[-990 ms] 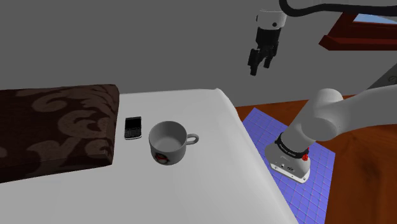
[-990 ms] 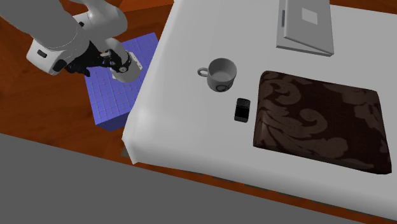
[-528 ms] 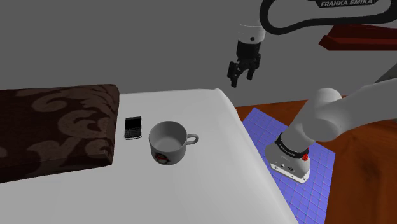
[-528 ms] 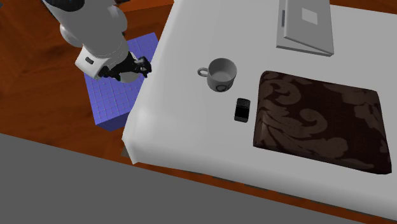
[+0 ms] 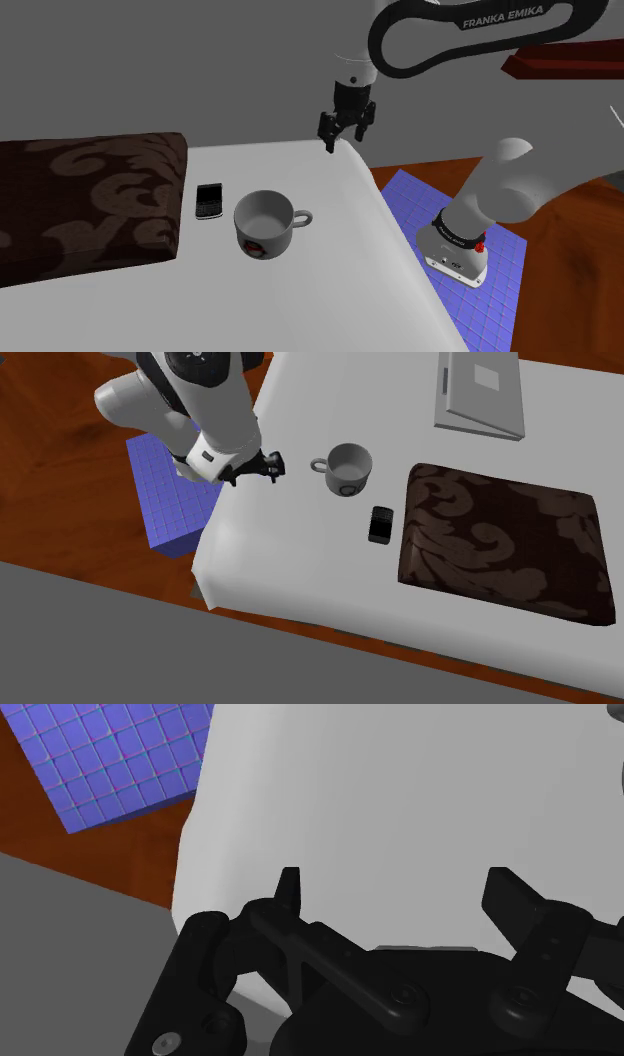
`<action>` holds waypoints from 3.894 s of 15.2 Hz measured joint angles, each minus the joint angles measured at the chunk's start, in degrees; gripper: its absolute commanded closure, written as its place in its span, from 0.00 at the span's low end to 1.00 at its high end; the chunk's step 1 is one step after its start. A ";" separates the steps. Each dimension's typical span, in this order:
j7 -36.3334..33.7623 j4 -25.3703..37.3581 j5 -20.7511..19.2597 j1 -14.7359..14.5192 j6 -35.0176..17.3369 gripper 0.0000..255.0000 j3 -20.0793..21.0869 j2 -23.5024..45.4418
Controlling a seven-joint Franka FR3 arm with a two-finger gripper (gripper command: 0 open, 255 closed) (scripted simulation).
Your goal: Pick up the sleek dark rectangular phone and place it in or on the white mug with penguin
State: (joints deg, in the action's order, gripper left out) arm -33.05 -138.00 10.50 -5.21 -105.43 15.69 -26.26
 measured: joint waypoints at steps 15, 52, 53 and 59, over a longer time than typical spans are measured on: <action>-23.45 20.70 -8.10 -2.31 -14.37 0.00 10.90 30.39; -40.37 47.32 -22.13 -13.26 -17.37 1.00 8.20 57.29; -40.28 47.23 -22.01 -13.14 -17.07 1.00 8.22 57.14; -39.86 47.98 -21.40 -13.00 -15.00 0.00 8.55 56.76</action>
State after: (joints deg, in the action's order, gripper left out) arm -72.91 -90.02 -10.90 -18.21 -120.43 24.24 30.50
